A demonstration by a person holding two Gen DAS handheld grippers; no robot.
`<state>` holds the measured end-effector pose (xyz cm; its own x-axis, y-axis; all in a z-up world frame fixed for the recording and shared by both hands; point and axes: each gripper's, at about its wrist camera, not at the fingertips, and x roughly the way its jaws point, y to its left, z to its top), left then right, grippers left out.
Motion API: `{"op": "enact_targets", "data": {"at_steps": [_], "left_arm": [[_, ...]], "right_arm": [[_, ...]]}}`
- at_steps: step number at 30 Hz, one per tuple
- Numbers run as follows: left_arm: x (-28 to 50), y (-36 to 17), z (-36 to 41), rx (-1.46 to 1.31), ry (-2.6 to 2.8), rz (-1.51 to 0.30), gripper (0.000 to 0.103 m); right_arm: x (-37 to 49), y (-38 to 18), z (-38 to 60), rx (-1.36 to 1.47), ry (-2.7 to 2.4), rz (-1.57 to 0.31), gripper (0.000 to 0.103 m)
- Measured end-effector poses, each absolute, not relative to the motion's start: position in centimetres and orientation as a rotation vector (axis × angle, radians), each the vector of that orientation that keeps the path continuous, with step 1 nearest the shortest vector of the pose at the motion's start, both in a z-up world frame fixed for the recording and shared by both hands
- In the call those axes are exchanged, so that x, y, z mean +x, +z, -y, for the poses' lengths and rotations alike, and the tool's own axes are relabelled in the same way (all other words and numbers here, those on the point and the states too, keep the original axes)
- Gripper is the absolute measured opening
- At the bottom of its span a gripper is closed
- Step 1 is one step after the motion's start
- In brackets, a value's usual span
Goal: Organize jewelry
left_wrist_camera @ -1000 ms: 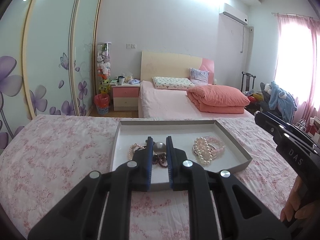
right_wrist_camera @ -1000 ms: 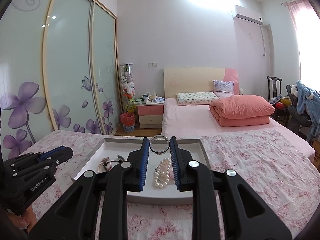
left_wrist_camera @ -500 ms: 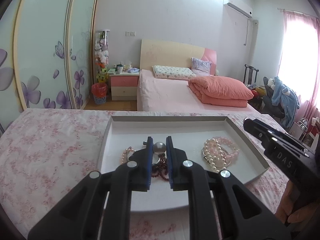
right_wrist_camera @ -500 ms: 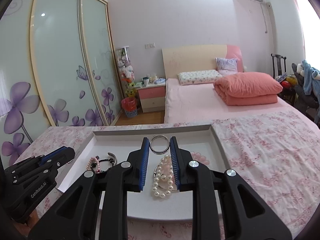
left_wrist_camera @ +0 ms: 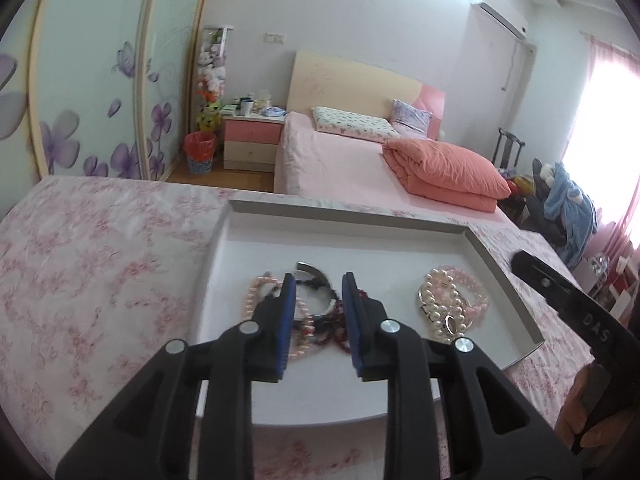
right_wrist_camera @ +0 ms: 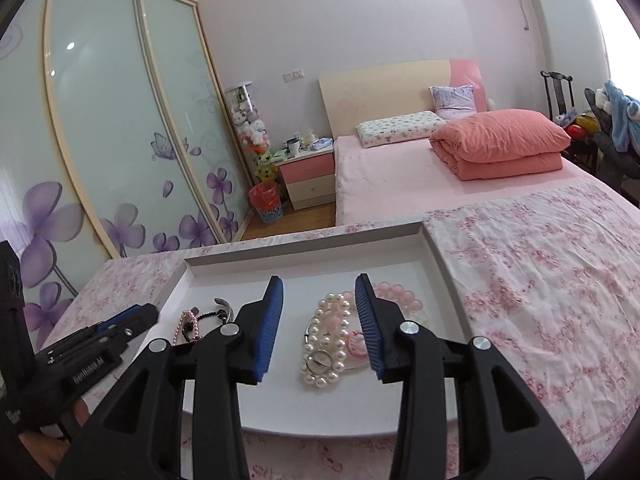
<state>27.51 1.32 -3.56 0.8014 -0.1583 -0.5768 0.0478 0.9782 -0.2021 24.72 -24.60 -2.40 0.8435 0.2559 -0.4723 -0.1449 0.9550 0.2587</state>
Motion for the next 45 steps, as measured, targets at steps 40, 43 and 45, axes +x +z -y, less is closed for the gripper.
{"op": "enact_targets", "data": {"at_steps": [40,43,45], "left_arm": [[8.7,-1.8,-3.9,-0.113,-0.001,-0.577,0.099],[7.9,-1.4,-3.4,-0.085,0.002,-0.551,0.099],[7.4,-1.1,-2.9,-0.065,-0.001,-0.533,0.099]], "right_arm": [[8.7,-1.8,23.8,0.082,0.151,-0.542,0.101],[8.1,-1.6,23.8,0.077,0.166,-0.517,0.101],[7.7,-1.5,23.8,0.073,0.171,-0.501,0.101]]}}
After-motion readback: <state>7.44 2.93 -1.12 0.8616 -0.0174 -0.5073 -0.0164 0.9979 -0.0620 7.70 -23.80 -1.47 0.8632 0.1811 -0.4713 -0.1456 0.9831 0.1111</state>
